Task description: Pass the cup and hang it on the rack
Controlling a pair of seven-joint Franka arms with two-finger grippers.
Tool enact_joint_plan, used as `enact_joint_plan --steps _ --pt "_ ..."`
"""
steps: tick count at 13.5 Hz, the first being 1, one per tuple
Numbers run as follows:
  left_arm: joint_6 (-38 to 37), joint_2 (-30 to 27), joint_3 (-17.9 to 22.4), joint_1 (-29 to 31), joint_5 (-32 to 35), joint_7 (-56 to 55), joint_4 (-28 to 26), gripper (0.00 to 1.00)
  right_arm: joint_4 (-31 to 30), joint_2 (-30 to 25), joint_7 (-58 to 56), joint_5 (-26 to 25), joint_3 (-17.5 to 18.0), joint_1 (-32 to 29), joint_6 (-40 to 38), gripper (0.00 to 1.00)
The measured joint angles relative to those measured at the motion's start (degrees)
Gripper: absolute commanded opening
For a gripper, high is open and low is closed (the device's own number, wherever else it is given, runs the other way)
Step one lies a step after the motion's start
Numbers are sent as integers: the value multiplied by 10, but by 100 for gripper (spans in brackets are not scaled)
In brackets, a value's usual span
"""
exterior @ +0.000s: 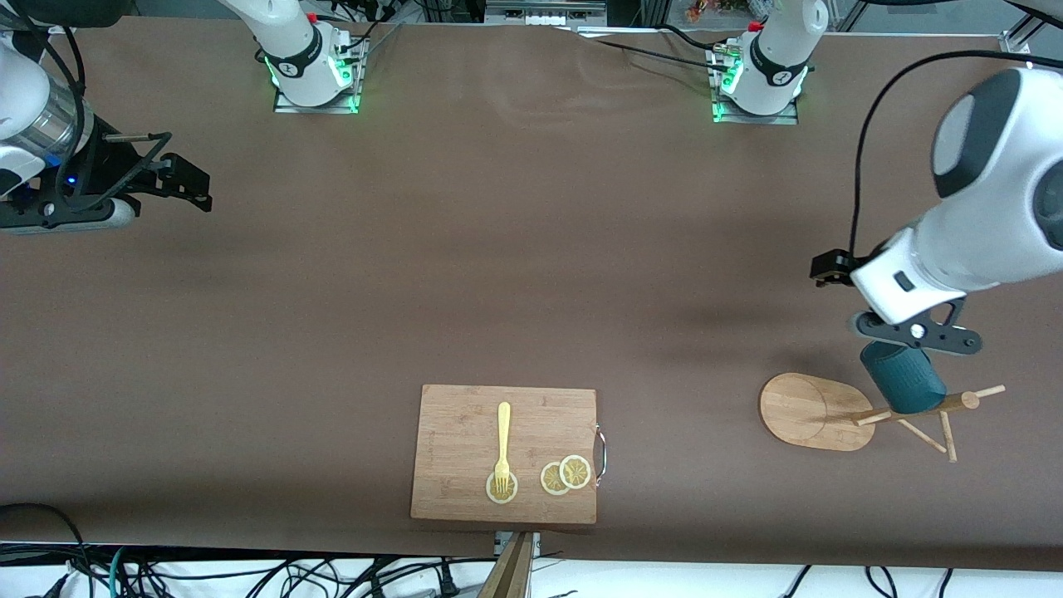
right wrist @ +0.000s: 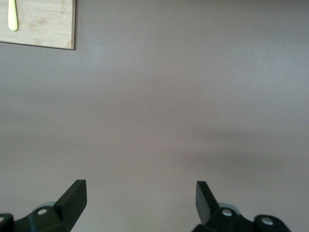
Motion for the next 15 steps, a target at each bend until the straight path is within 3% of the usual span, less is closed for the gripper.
enact_joint_plan --steps 2,5,8,11,15 --pt "5 -22 25 -22 0 0 0 100 0 0 0 0 0 0 0 100" --pt "62 -75 115 -75 -54 0 -31 100 0 0 0 0 0 0 0 100" --pt "159 -173 184 -78 -129 5 -171 100 0 0 0 0 0 0 0 100" --pt "197 -234 194 -77 -133 5 -265 100 0 0 0 0 0 0 0 100" --pt "203 -241 196 -78 -133 5 -282 100 0 0 0 0 0 0 0 100"
